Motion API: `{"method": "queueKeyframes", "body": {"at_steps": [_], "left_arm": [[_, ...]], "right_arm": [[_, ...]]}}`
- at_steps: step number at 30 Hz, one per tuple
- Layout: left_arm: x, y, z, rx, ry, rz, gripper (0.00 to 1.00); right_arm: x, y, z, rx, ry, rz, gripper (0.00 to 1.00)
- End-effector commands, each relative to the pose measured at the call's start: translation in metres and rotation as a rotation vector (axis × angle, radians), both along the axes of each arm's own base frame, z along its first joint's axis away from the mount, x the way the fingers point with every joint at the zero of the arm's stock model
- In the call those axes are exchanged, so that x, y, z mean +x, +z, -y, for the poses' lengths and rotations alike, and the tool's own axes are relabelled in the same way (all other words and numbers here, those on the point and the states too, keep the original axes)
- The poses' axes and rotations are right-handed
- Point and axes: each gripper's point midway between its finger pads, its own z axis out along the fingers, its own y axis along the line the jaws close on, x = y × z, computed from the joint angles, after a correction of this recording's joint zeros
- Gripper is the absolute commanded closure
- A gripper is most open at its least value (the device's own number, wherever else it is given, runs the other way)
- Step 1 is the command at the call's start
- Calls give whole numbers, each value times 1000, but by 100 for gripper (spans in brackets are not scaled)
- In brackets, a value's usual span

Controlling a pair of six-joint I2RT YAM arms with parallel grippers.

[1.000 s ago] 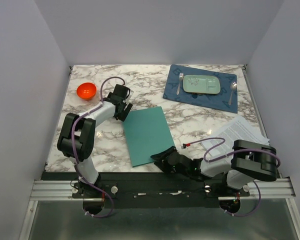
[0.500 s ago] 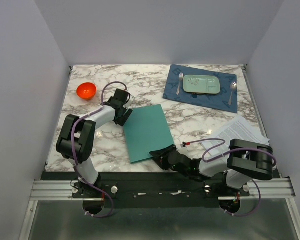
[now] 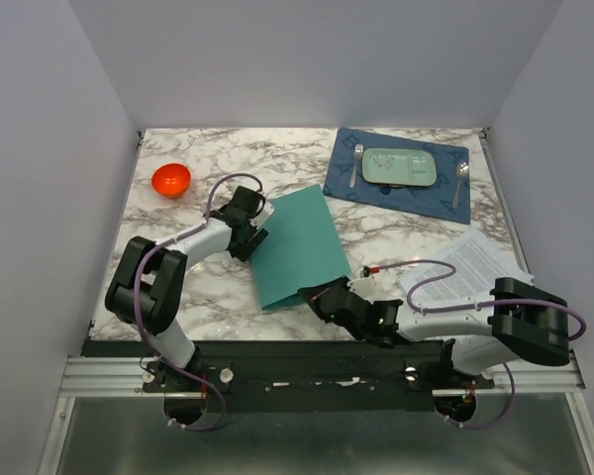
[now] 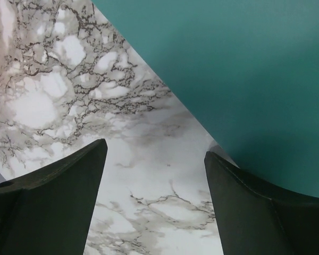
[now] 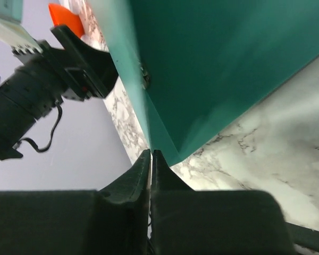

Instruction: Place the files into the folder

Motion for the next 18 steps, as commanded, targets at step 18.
{"method": "queueKeyframes", "body": {"at_steps": [18], "left_arm": [[-63, 213, -95, -592, 209, 178, 1]], "right_arm": [[1, 115, 21, -1293, 155, 421, 99]]}}
